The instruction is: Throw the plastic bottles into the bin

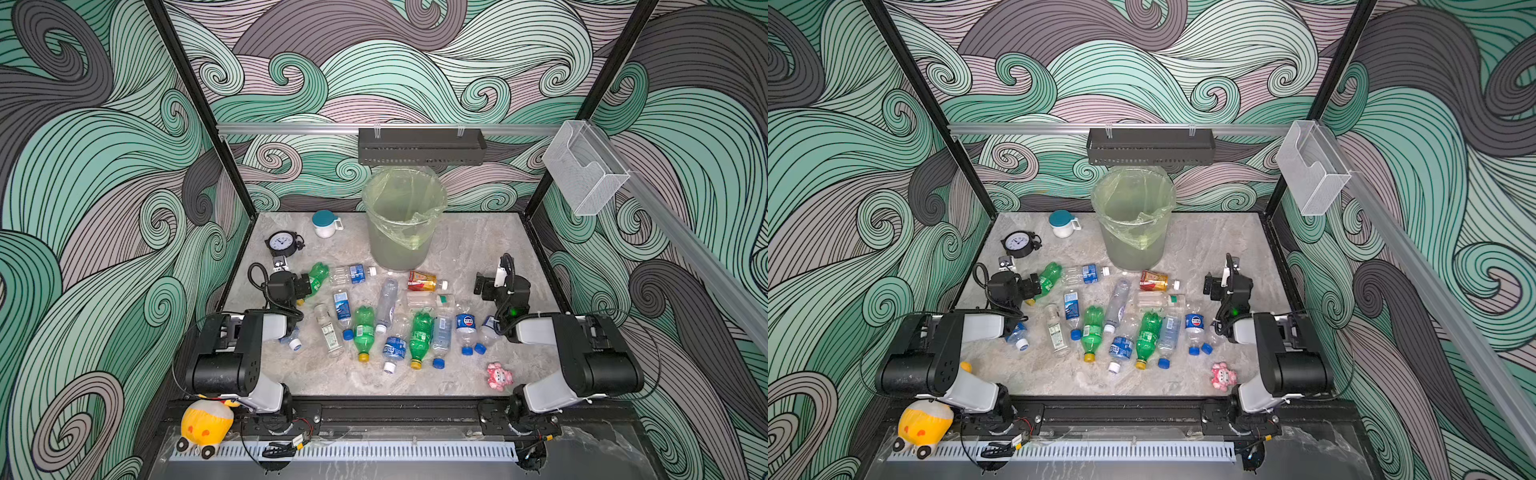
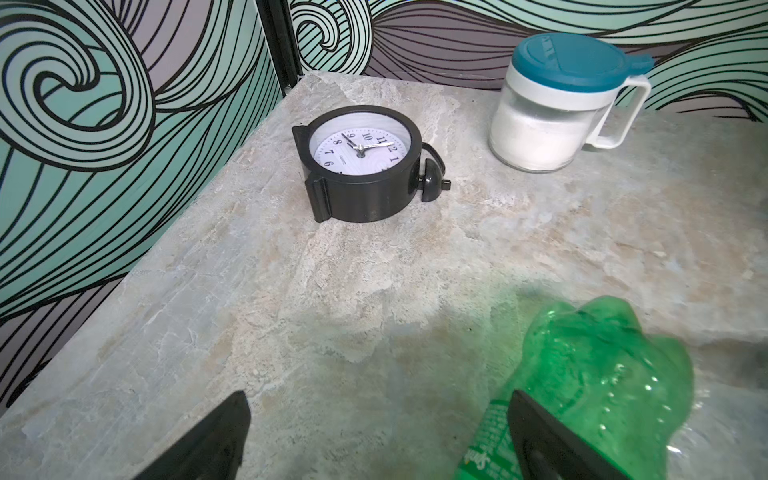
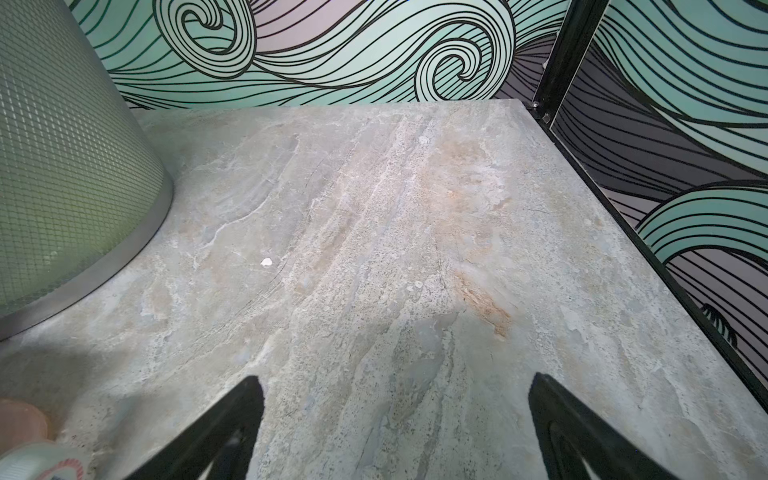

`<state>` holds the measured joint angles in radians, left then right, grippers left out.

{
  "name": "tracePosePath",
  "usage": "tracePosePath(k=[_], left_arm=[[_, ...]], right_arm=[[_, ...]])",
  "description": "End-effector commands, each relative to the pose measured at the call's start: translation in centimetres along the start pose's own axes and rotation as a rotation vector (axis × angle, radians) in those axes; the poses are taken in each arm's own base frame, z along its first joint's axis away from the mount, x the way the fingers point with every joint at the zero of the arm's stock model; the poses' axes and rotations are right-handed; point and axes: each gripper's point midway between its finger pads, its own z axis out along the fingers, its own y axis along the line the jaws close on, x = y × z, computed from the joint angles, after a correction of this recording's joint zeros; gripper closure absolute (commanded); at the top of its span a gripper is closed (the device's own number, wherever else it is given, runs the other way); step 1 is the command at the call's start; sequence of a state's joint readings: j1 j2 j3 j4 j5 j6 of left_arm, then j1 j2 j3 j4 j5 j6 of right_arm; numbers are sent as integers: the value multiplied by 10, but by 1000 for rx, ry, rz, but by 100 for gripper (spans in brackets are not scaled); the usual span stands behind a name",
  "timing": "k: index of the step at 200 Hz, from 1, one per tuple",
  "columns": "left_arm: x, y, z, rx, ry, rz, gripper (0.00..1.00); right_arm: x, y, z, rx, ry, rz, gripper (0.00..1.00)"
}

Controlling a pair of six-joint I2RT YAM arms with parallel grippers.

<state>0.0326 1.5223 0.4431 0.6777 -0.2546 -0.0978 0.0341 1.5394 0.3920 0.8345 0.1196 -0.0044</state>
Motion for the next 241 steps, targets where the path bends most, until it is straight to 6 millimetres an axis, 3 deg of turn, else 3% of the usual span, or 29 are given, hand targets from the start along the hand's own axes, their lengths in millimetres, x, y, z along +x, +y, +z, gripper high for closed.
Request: tracePosePath(k=[1,220,241], left_arm=[[-9,5,0,-18,-29,-20,1],[-10,5,-1,-21,-32,-22,1],[-15,11,-3,-53,-17,-42,1]], right_arm=[[-9,0,0,-5,-30,-11,0],[-11,0,0,-6,-34,-6,0],[-15,-12,-3,59,-39,23,0]])
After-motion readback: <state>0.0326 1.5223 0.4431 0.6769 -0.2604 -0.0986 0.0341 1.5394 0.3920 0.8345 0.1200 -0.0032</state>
